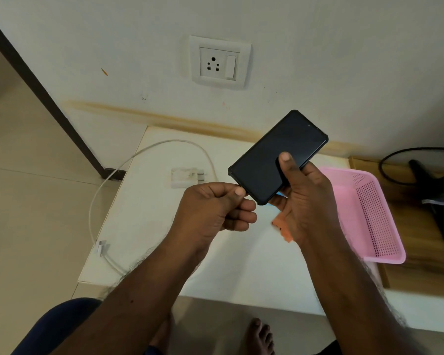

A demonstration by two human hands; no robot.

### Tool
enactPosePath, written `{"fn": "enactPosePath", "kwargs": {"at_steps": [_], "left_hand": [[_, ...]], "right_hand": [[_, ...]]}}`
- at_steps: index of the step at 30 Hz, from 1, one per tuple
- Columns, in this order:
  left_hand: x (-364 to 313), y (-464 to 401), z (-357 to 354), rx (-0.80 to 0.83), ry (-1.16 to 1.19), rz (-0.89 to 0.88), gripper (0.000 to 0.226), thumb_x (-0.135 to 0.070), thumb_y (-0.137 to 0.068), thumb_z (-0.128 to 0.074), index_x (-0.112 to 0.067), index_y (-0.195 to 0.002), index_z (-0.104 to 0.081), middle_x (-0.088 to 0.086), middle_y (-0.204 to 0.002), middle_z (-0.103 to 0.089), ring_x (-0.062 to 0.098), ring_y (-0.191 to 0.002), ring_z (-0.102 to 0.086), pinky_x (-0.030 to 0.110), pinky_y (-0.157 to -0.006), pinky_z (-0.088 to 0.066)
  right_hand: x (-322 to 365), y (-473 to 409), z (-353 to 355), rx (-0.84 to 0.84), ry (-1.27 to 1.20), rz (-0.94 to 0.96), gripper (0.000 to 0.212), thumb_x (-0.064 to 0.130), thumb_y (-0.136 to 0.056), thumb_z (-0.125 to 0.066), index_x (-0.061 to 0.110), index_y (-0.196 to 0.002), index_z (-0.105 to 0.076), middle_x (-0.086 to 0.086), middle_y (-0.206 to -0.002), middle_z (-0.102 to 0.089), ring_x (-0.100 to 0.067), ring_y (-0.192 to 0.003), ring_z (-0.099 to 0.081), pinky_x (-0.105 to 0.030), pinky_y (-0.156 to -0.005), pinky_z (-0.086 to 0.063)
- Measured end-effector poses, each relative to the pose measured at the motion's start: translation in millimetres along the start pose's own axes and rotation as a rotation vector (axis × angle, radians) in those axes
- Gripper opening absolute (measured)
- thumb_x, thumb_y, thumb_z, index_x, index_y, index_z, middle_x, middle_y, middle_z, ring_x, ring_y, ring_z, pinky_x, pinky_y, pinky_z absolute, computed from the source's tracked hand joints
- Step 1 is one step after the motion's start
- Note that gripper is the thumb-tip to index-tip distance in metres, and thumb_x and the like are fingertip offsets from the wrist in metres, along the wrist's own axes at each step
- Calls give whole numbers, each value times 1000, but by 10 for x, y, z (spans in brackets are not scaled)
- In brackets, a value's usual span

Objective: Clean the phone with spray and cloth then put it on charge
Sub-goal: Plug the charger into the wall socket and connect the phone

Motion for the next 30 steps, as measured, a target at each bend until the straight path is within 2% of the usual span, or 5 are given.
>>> {"fn": "enactPosePath", "kwargs": {"at_steps": [8, 12, 18, 24, 30], "left_hand": [[-250, -182, 359, -44, -514, -26, 55, -72, -80, -58, -20, -89, -73, -4, -79, -78, 13, -75, -76, 31, -69, -63], [-125, -470, 790, -285, -1038, -170, 46, -57, -93, -55, -22, -122, -61, -12, -118, -65, 17, -111, -63, 35, -89, -48], [248, -887, 938, -161, -1432, -182, 77, -41, -88, -69, -22, -153, -32, 6, -164, -25, 29, -149, -23, 46, -116, -26], [312, -1020, 1010, -187, -1521, -212, 74, -29, -86, -72, -23, -150, -36, 7, -160, -34, 31, -146, -30, 48, -113, -32], [279, -991, 1009, -298, -1540, -227, 51, -27, -86, -70, -15, -132, -53, 11, -123, -59, 33, -110, -55, 43, -88, -45]], "right_hand": [[-79, -49, -55, -16, 151, -6, 27, 44, -97, -56, 23, -109, -67, 1, -98, -77, -19, -86, -74, -29, -57, -56], [-286, -94, -167, 39, 238, -164, 31, 44, -99, -53, 21, -116, -62, -3, -106, -74, -23, -93, -73, -43, -77, -61], [-678, -152, -162, 83, 539, -283, 27, 45, -99, -49, 25, -116, -54, -5, -109, -66, -24, -99, -65, -46, -83, -59], [-952, -252, -177, 26, 709, -263, 49, 50, -98, -46, 13, -131, -52, -8, -119, -64, -27, -111, -61, -47, -97, -52], [-1058, -358, -182, -44, 831, -199, 49, 49, -99, -45, 12, -130, -54, -9, -115, -64, -26, -106, -62, -45, -92, -54]]}}
Point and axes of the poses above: each hand's wrist, its own y-axis away from the middle knuckle, its own z-axis out of the back of the hand, x = y × z, the point moved 1 cm from there along -y, towards the middle knuckle
